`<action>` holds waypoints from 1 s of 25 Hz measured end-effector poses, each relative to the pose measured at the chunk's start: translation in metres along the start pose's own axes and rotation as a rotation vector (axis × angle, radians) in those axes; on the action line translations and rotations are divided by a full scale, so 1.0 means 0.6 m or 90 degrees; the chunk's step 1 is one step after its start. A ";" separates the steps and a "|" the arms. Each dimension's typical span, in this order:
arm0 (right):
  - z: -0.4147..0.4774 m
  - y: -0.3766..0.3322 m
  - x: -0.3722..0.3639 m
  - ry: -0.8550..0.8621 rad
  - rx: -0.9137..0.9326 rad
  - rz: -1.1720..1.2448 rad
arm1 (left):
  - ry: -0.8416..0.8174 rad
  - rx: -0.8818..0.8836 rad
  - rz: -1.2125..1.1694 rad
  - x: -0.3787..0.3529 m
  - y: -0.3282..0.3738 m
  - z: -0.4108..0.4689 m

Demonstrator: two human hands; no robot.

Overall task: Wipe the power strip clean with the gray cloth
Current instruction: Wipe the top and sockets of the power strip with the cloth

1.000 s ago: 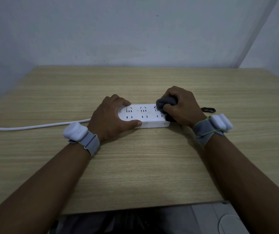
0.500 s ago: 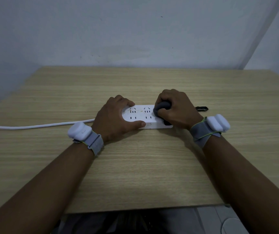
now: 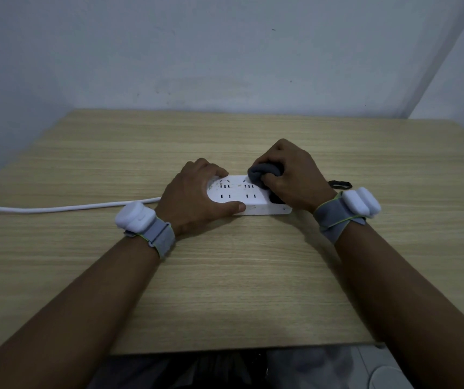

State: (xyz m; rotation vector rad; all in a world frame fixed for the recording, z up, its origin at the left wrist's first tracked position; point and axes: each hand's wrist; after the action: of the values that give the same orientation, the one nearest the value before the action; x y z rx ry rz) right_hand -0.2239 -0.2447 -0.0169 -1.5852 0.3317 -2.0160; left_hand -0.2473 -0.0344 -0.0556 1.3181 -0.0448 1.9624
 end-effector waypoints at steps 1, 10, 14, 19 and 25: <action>0.000 0.000 0.001 -0.021 0.009 0.010 | -0.002 -0.002 0.001 0.000 -0.001 0.000; 0.019 -0.003 -0.014 -0.021 -0.002 0.026 | -0.012 -0.002 0.003 0.003 0.002 0.000; 0.018 -0.006 -0.015 -0.073 -0.016 0.084 | 0.001 -0.004 0.007 0.002 0.001 0.001; 0.021 -0.011 -0.019 -0.070 0.009 0.046 | 0.005 0.002 0.004 0.001 0.003 -0.002; 0.020 -0.012 -0.019 -0.064 -0.001 0.036 | 0.005 -0.004 0.017 -0.001 0.000 -0.001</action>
State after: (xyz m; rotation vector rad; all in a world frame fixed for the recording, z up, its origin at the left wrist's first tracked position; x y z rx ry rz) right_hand -0.2125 -0.2307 -0.0193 -1.6526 0.3361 -1.8859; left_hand -0.2473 -0.0346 -0.0566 1.3115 -0.0647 1.9888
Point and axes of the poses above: each hand's wrist, its own z-axis towards the middle knuckle, its own x-axis out of the back of the hand, y = z × x, and after that the axes turned 15 degrees about -x, right-handed
